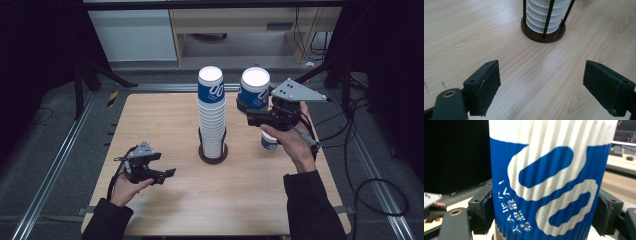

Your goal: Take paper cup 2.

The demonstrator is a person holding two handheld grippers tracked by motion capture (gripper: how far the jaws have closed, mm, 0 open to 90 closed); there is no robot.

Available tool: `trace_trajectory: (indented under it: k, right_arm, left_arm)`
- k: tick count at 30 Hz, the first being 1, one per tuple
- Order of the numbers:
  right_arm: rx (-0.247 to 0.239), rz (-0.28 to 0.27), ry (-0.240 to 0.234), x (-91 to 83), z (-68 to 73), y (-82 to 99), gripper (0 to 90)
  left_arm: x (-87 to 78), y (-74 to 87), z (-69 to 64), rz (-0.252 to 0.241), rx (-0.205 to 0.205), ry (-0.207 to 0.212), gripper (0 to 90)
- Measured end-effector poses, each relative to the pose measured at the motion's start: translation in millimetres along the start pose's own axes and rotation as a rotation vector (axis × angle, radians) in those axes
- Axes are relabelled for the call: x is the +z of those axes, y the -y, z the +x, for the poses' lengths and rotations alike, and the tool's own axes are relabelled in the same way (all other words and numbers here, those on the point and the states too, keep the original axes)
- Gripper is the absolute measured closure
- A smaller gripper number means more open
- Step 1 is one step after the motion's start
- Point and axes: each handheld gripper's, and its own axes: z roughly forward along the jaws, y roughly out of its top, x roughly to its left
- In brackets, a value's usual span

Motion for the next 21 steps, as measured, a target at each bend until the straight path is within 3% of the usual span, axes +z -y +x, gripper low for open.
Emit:
trace_trajectory:
  k: [21]
  right_arm:
    - [0.04,0.088,-0.041,-8.7,-4.0,61.7,20.8]
  left_arm:
    - [-0.3,0.0,-2.6,0.002,0.011,0.013,13.7]
